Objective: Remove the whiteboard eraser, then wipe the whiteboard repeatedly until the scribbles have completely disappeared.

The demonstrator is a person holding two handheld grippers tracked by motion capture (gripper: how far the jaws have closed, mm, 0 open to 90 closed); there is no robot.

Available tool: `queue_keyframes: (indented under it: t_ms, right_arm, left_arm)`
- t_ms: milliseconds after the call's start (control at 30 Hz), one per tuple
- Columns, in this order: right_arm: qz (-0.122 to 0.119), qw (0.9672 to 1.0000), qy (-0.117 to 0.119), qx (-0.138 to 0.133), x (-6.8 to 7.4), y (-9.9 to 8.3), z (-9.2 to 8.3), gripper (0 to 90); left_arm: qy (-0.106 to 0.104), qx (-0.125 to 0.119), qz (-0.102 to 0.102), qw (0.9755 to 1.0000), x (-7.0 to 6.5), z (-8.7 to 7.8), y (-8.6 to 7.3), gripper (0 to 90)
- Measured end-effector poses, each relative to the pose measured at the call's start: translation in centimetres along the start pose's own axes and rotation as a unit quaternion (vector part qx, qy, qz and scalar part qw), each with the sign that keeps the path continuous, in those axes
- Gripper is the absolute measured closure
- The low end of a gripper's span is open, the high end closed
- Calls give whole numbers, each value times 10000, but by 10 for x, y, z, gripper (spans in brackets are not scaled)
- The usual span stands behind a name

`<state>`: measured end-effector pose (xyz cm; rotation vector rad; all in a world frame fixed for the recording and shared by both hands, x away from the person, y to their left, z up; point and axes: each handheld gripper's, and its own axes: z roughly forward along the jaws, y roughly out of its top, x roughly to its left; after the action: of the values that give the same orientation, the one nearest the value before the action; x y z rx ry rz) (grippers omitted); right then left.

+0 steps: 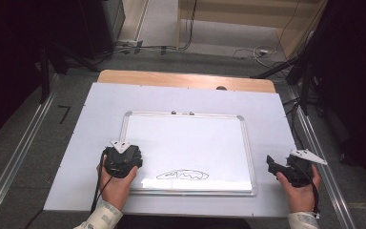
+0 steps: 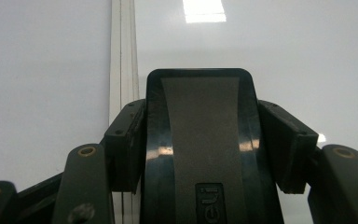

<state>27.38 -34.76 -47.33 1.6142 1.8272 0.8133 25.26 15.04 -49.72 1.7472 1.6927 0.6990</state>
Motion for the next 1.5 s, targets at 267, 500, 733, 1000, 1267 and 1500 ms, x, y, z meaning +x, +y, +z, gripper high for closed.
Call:
queue_keyframes:
  t_ms: [267,500,733,1000,1267,1500]
  right_arm:
    - [-4,10000,-8,-5,0,0,0,163]
    - [4,10000,-6,-1,0,1,1,164]
    - [11,10000,24,23,1,1,3,163]
    - [21,10000,27,-5,0,1,1,163]
    - [45,10000,30,-11,0,1,1,163]
    - [12,10000,34,-10,1,1,1,163]
  left_arm:
    - [-49,36,100,9999,0,0,1,405]
    - [-166,57,98,9998,1,0,2,405]
    - [-221,-86,83,9997,3,-5,5,405]
    - [-328,-231,58,9992,3,-13,8,405]
    - [-463,-240,108,9986,0,-13,9,405]
    - [-596,-185,212,9978,-5,-10,10,405]
